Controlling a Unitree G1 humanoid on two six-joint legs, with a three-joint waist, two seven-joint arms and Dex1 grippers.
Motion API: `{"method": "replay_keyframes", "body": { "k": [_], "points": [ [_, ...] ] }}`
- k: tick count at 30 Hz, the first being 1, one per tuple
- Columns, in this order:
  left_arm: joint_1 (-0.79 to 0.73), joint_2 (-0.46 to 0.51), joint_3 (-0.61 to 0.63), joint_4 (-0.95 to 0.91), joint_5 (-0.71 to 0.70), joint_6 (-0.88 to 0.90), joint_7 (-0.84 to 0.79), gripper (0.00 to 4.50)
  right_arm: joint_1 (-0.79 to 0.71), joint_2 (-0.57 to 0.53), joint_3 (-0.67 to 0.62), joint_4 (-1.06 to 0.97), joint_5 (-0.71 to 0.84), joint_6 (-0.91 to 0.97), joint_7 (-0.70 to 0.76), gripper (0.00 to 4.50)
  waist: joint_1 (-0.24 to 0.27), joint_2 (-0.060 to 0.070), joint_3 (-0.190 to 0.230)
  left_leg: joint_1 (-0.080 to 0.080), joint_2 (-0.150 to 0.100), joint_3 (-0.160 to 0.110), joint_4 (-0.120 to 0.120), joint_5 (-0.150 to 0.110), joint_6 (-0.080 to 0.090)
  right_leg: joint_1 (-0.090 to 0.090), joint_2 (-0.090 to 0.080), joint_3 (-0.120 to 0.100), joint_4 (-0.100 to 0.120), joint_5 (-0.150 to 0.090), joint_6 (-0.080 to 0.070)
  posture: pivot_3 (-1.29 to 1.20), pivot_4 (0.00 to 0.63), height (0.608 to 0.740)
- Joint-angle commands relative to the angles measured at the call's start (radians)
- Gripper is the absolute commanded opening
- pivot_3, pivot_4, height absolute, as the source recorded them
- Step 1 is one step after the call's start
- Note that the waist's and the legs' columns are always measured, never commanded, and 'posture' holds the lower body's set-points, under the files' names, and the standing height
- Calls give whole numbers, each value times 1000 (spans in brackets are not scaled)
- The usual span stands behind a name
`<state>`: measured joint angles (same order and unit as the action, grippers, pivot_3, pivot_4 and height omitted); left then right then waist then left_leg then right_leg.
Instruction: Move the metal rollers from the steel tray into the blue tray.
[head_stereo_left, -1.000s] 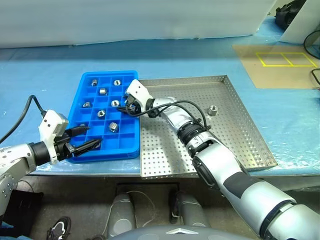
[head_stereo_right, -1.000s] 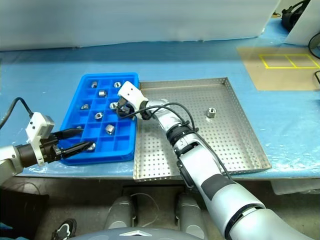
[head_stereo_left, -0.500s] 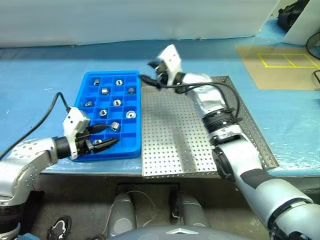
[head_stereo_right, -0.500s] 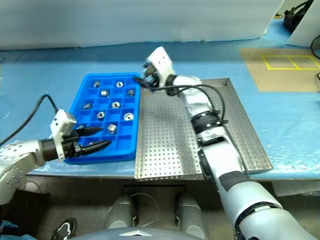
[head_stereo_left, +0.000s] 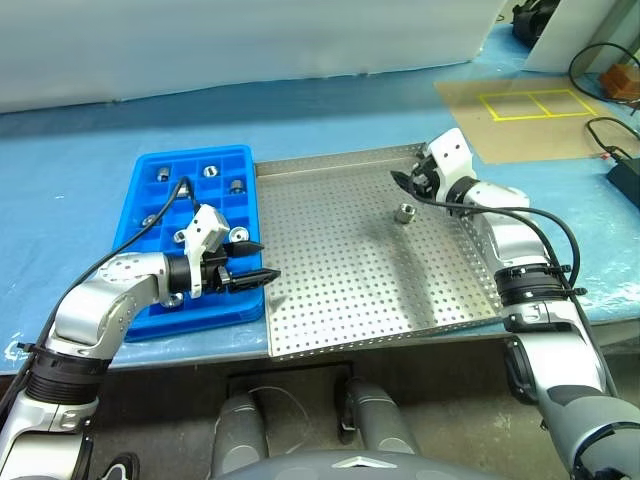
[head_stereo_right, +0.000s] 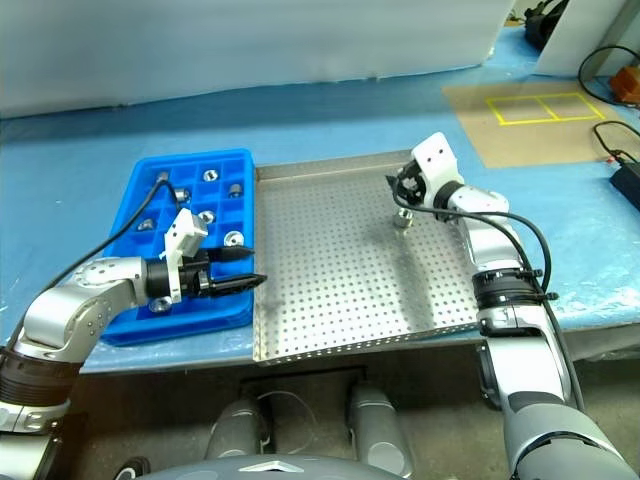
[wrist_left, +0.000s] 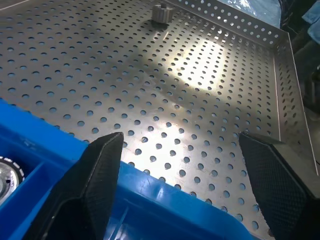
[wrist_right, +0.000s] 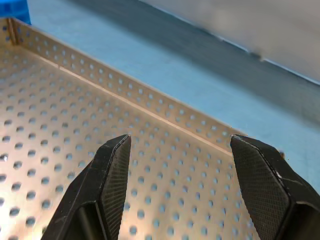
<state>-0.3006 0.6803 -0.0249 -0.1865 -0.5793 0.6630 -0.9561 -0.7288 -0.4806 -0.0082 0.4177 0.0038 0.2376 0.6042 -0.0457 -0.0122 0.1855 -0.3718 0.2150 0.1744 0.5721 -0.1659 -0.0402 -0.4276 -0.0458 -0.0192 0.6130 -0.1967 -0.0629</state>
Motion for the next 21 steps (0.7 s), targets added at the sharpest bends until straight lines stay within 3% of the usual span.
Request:
{"method": "replay_keyframes", "body": {
  "k": [1, 10, 15, 21],
  "points": [
    [-25, -1, -7, 13, 17, -29, -27, 3886, 26, -6, -11, -51, 14, 18, -9, 3225, -1, 0, 0, 0, 0, 0, 1, 0, 0, 0, 0, 0, 0, 0, 0, -387, 150, 740],
    [-6, 6, 16, 8, 23, -17, -34, 3886, 50, 23, -16, 120, 16, -12, -37, 3225, 1, 0, 0, 0, 1, 0, 4, -1, 2, 2, 0, 0, 1, 1, 0, -353, 150, 740],
    [19, 3, 23, -23, 16, -6, -20, 3886, 19, 79, -84, 214, 112, 40, -11, 3225, 0, 1, 0, -1, 1, 0, 4, -2, 2, 2, 0, 0, 0, 1, 0, -338, 150, 740],
    [32, 10, 30, -35, 15, 1, -13, 3886, -26, 80, -65, 341, 83, 7, -26, 3225, 3, 1, 0, -1, 1, 0, 4, -2, 2, 2, -1, 0, 1, 1, -1, -324, 150, 740]
  ]
}}
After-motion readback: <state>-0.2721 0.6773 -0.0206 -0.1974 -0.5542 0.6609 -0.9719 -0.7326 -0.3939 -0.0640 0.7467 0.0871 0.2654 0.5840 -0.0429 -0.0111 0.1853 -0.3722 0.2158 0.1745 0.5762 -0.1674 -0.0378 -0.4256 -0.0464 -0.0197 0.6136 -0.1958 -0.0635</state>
